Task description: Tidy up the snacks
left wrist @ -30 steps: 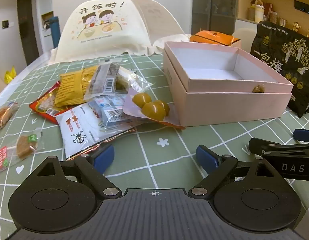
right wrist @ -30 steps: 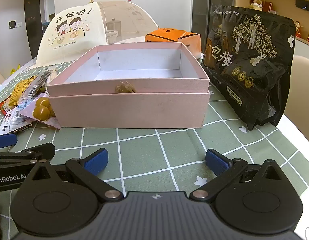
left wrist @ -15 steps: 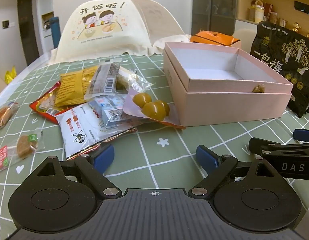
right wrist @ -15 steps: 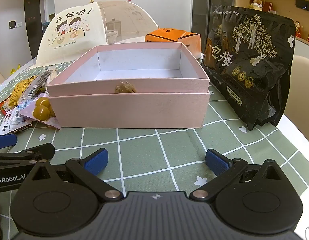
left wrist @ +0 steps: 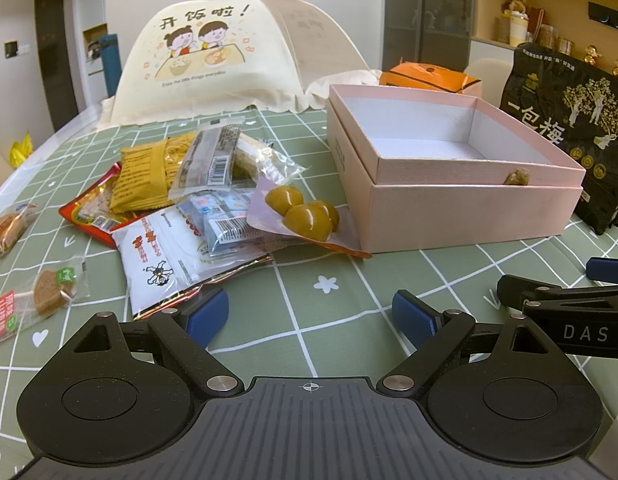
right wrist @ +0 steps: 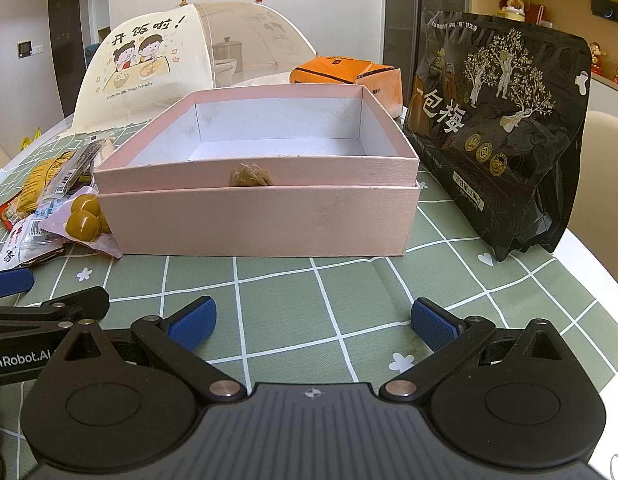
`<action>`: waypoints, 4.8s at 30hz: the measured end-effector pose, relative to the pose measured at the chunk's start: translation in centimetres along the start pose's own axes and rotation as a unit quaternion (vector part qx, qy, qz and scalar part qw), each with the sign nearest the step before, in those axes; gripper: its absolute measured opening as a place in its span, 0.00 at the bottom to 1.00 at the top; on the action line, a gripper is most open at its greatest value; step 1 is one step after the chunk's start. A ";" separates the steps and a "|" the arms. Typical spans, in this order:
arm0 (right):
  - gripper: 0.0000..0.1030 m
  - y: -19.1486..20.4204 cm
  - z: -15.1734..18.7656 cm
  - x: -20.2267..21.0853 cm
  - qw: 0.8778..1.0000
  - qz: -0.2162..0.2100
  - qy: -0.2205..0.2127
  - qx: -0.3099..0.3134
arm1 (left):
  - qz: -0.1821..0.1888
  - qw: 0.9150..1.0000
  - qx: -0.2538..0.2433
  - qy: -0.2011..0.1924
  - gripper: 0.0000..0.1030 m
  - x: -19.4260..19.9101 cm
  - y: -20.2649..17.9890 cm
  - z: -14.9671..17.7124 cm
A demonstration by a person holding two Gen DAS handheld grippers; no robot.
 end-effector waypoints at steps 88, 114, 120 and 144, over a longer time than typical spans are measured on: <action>0.95 5.8 -0.4 2.3 0.986 -0.071 0.152 0.005 | -0.080 0.984 0.142 0.070 0.55 -3.0 33.4 -4.1; 0.39 24.1 1.9 2.7 0.938 -0.232 0.138 0.217 | 0.096 0.989 0.040 0.102 0.58 5.0 19.0 2.8; 0.56 14.3 1.8 5.0 0.956 -0.156 0.112 0.221 | 0.132 0.981 0.102 0.103 0.58 8.2 12.9 4.1; 0.34 19.6 2.4 4.0 0.944 -0.215 0.130 0.211 | 0.092 0.987 0.097 0.084 0.58 14.0 9.8 5.7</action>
Point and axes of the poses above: each gripper's, at about its wrist camera, not at the fingertips, and x roughly against the way its jaws point, y to its left, z to its underside, the point moved 8 cm from there along -x, roughly the way its jaws point, and after that the axes turned 5 degrees about -x, right-handed, at the moved point
